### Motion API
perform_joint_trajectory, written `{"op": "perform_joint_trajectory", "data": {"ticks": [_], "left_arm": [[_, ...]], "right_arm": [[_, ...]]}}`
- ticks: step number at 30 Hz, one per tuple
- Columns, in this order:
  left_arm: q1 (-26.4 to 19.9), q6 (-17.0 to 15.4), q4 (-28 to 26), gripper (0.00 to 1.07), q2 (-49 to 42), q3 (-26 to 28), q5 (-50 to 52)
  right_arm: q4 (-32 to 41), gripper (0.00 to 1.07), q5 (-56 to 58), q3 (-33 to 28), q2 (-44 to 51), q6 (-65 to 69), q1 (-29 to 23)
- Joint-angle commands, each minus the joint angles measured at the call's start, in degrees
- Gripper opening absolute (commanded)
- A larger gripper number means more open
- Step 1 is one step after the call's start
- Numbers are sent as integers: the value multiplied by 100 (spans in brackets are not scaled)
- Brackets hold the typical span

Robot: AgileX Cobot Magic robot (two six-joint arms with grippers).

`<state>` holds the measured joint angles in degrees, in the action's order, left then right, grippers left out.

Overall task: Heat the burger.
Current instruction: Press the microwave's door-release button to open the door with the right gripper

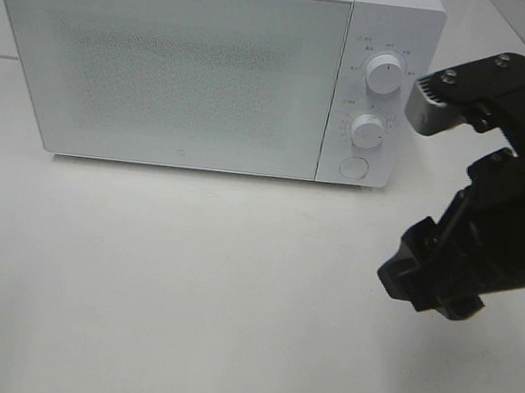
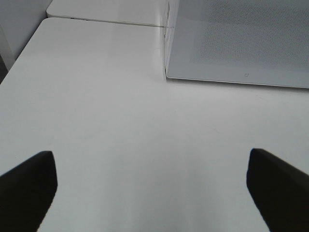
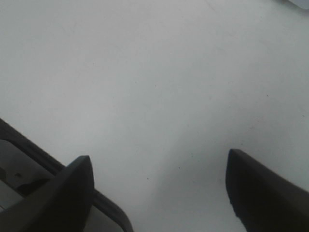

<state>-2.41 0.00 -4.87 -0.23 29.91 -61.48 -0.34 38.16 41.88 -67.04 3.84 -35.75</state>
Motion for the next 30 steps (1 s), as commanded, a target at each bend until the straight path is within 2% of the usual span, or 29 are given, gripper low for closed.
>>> {"op": "perform_joint_trajectory", "data": {"ticks": [1, 9, 18, 19, 20, 22, 23, 25, 26, 27, 29, 30], "left_arm": [[-6, 0, 0, 100, -109, -17, 0], [-6, 0, 0, 100, -109, -17, 0], [-6, 0, 0, 100, -109, -17, 0], [-6, 0, 0, 100, -109, -17, 0], [-6, 0, 0, 100, -109, -17, 0], [-6, 0, 0, 100, -109, -17, 0], [-6, 0, 0, 100, -109, -17, 0], [-6, 0, 0, 100, -109, -17, 0], [-6, 0, 0, 100, -109, -17, 0], [-6, 0, 0, 100, -109, -17, 0], [-6, 0, 0, 100, -109, -17, 0], [-6, 0, 0, 100, -109, -17, 0]], "right_arm": [[-69, 74, 258, 40, 166, 63, 34], [-63, 74, 1324, 29, 1215, 80, 34], [-63, 74, 1593, -178, 2166, 86, 40], [34, 74, 1616, -269, 2372, 86, 189], [126, 74, 1684, -372, 2584, 74, 561], [160, 74, 1725, -413, 2681, 69, 739], [178, 74, 1816, -498, 2939, 29, 1197], [178, 74, 1868, -527, 3048, 6, 1375], [166, 74, 1954, -573, 3352, -92, 1759], [166, 74, 1954, -573, 3352, -92, 1759], [166, 74, 2051, -607, 3793, -229, 2183], [166, 74, 2051, -607, 3793, -229, 2183]]}}
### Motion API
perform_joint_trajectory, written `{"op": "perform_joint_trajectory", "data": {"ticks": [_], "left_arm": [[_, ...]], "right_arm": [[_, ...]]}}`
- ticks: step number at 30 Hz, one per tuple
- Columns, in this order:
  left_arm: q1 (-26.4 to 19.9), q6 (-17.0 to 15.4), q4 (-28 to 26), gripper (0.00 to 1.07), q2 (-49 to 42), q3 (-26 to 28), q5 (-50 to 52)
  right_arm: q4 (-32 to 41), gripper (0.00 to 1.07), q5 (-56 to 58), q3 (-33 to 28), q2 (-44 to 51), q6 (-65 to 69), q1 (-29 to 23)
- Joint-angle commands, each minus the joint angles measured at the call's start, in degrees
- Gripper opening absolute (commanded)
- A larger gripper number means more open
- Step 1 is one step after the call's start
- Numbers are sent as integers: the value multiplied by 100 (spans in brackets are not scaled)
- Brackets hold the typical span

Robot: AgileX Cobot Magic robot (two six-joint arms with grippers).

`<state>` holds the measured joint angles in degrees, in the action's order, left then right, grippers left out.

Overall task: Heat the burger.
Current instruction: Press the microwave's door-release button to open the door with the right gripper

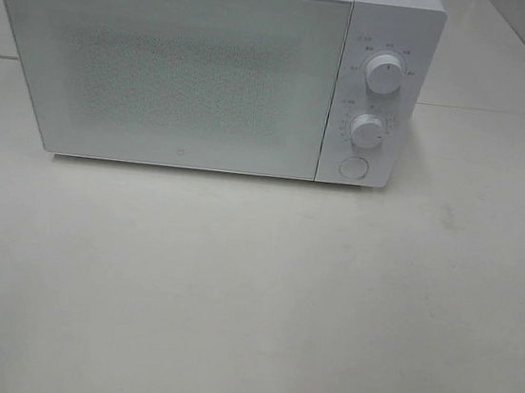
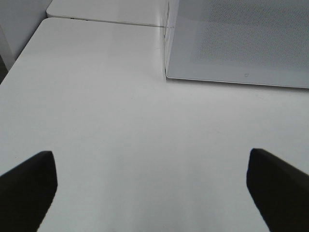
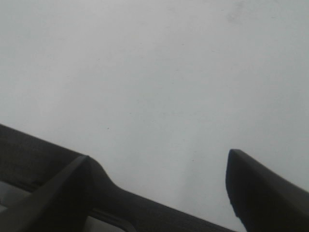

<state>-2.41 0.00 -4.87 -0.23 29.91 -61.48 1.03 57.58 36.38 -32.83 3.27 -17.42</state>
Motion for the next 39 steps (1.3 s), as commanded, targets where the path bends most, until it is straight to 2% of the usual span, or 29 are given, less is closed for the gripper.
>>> {"op": "perform_joint_trajectory", "data": {"ticks": [1, 5, 11, 14, 23, 36, 39], "left_arm": [[-6, 0, 0, 100, -109, -17, 0], [-6, 0, 0, 100, -109, -17, 0], [-6, 0, 0, 100, -109, -17, 0], [-6, 0, 0, 100, -109, -17, 0], [-6, 0, 0, 100, -109, -17, 0], [-6, 0, 0, 100, -103, -17, 0], [-6, 0, 0, 100, -103, -17, 0]], "right_arm": [[29, 74, 132, -80, 539, -223, 470], [-29, 74, 178, -241, 1329, -390, 825], [-57, 74, 172, -636, 2229, -390, 991], [-34, 74, -63, -796, 2641, -378, 997], [-46, 74, -63, -785, 3466, -355, 997], [-6, 74, -92, -768, 3443, -327, 997], [-34, 74, -332, -653, 3197, -327, 997]]}}
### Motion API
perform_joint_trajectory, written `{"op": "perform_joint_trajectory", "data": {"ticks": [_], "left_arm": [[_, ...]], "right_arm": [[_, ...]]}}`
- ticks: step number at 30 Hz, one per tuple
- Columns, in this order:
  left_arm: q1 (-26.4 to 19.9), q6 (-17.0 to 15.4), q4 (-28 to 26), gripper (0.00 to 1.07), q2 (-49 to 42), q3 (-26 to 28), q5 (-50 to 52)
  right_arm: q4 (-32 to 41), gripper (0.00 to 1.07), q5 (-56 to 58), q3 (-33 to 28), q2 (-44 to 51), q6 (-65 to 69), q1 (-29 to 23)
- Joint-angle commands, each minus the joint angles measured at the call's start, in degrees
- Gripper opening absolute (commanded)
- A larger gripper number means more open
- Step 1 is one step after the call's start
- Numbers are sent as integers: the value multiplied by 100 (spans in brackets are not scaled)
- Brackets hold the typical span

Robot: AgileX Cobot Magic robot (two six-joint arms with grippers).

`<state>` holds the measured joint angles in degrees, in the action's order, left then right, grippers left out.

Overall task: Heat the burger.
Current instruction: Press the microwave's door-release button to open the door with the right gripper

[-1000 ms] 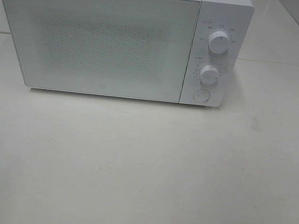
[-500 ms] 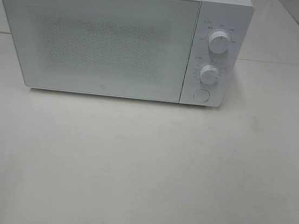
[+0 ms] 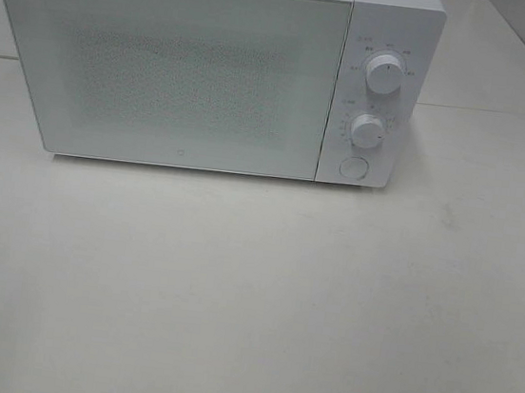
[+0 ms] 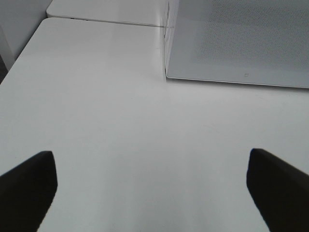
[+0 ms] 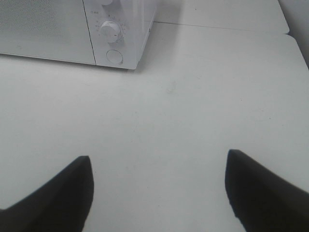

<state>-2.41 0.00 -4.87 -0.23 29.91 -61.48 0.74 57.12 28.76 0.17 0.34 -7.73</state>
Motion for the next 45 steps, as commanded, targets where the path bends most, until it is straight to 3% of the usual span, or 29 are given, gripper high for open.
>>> {"op": "perform_joint_trajectory", "data": {"ticks": [1, 26, 35, 45], "left_arm": [[-6, 0, 0, 100, -103, -17, 0], [-6, 0, 0, 100, -103, -17, 0], [-6, 0, 0, 100, -103, -17, 0], [-6, 0, 0, 100, -103, -17, 0]], "right_arm": [[6, 74, -418, 126, -212, -34, 29], [11, 74, -4097, 74, -3443, -34, 29], [-29, 74, -4704, 69, -4498, -34, 29], [-34, 74, -7265, -653, -5569, -34, 29]]}}
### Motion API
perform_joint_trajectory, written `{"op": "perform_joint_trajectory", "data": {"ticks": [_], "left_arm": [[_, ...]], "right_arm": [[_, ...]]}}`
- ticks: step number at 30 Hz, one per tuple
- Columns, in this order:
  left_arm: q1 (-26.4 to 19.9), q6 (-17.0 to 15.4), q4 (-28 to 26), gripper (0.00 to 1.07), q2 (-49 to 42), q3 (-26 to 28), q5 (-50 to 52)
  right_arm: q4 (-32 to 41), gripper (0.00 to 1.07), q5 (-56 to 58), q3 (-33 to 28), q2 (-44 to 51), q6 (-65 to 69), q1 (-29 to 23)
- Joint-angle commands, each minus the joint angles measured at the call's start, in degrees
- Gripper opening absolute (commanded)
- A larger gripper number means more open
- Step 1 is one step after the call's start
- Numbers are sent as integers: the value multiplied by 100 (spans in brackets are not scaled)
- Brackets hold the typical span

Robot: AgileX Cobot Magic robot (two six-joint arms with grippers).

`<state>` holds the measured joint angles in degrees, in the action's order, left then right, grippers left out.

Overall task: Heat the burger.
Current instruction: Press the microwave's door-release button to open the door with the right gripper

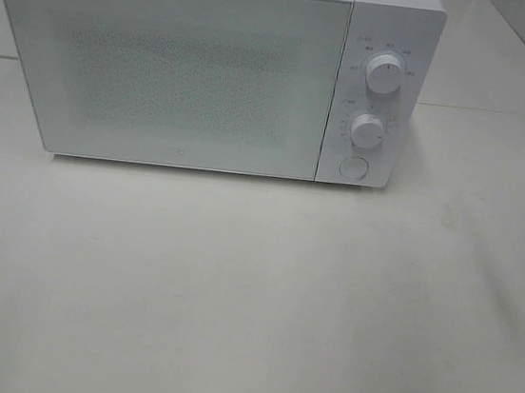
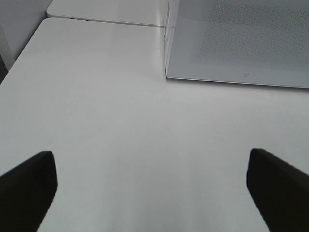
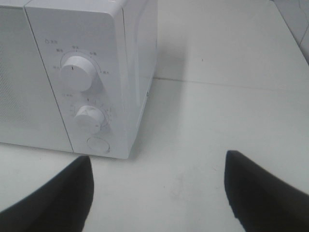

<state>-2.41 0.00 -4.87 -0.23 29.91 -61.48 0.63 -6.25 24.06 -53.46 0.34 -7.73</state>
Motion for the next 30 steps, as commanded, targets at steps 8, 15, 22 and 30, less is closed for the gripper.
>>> {"op": "perform_joint_trajectory", "data": {"ticks": [8, 15, 22, 30], "left_arm": [[-6, 0, 0, 100, -103, -17, 0], [-6, 0, 0, 100, -103, -17, 0], [-6, 0, 0, 100, -103, -17, 0], [-6, 0, 0, 100, -103, -17, 0]], "right_arm": [[-11, 74, -2876, -665, -1192, -34, 23], [556, 74, -4727, -974, -2378, -189, 11], [1793, 74, -5432, -1003, -3226, -739, -705], [3140, 74, -6154, -940, -4051, -888, -1776]]}}
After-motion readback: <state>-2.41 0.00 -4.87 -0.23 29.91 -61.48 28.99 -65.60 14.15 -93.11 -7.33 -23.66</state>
